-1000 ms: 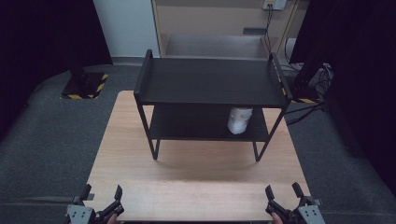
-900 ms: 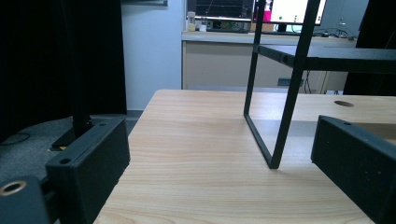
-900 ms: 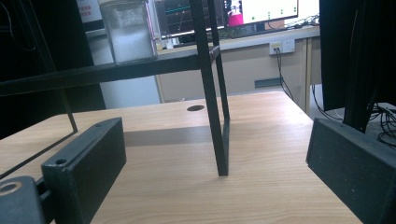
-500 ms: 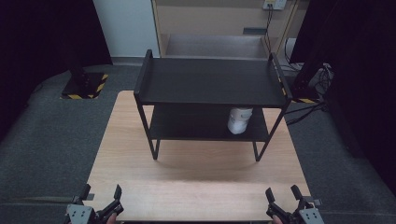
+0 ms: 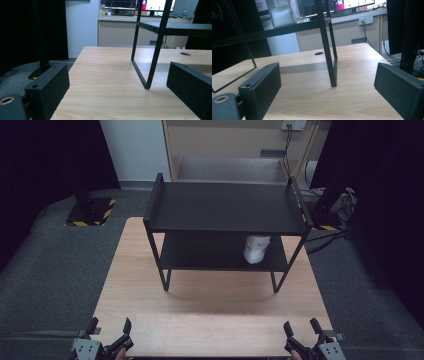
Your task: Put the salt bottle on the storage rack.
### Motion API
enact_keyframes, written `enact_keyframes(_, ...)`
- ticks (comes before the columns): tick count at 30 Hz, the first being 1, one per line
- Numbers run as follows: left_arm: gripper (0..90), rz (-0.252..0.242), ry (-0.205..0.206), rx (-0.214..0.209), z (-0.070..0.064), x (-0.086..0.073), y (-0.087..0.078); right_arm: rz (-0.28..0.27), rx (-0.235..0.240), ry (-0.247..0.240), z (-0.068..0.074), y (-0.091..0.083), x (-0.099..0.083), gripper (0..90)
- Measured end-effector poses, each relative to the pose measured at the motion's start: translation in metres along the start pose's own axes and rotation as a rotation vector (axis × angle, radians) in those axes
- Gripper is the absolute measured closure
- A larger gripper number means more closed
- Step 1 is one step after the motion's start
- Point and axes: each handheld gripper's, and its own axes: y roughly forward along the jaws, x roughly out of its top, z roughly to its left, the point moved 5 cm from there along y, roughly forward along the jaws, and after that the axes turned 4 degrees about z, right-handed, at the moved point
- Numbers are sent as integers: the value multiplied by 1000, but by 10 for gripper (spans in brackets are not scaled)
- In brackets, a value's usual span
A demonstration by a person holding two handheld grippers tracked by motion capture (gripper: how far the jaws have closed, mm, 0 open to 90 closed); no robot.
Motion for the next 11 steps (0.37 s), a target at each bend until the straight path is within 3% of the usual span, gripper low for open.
enact_keyframes(6,35,-5,9,-1,-1,0,-1,7,3,9,-1,1,-2,65)
enact_keyframes(11,35,-18,11,4,0,1,-10,-20,14,20,1,-8,1,60)
